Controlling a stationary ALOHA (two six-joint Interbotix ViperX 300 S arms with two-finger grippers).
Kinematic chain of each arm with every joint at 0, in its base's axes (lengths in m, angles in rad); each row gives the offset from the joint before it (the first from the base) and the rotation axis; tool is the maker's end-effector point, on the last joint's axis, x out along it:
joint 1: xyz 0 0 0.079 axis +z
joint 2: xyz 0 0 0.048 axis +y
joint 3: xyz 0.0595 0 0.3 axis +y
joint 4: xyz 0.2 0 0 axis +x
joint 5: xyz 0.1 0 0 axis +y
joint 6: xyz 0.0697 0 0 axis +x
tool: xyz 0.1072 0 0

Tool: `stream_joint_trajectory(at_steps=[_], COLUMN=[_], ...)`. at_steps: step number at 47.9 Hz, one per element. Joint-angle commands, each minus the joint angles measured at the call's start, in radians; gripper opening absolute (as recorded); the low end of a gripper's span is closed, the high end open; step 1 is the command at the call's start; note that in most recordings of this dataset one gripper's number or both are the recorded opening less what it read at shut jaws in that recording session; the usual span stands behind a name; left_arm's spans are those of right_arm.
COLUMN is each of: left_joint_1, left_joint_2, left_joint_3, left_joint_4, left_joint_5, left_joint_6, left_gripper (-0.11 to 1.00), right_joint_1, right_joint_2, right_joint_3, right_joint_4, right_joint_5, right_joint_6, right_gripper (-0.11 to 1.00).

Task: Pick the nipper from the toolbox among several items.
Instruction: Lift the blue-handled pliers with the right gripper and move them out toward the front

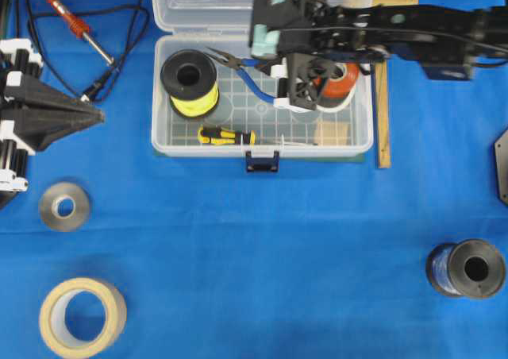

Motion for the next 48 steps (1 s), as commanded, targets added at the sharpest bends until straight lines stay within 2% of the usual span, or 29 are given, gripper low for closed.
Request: stream_joint_trajectory(at_steps=[1, 11, 18, 25, 32, 37, 48], left_joint_1=[0.000, 0.000, 0.000, 0.000, 0.000, 0.000, 0.002], left_joint_2=[0.002, 0.003, 0.003, 0.003, 0.003, 0.003, 0.003], left_joint_3=[-0.020, -0.020, -0.020, -0.020, -0.020, -0.020, -0.018], left_joint_4=[-0.002, -0.002, -0.002, -0.002, -0.002, -0.002, -0.002], left_joint_5=[-0.005, -0.006, -0.005, -0.005, -0.006, -0.006, -0.006], left_joint_6=[-0.002, -0.002, -0.003, -0.003, -0.002, -0.003, -0.003], left_gripper=[0.00, 0.00, 0.00, 0.00, 0.00, 0.00, 0.00], right_joint_1=[0.008, 0.091, 0.201, 0.313, 0.390, 0.426, 0.449], right_joint_2=[-0.089, -0.221, -0.287, -0.307, -0.256, -0.172, 0.020], right_joint_3=[0.009, 0.092, 0.161, 0.207, 0.222, 0.216, 0.170], right_joint_4=[-0.003, 0.000, 0.006, 0.014, 0.014, 0.014, 0.014], right_joint_5=[0.002, -0.008, -0.046, -0.114, -0.153, -0.173, -0.189], right_joint_6=[0.002, 0.014, 0.026, 0.072, 0.124, 0.170, 0.256], right_gripper=[0.13, 0.13, 0.13, 0.13, 0.13, 0.13, 0.13])
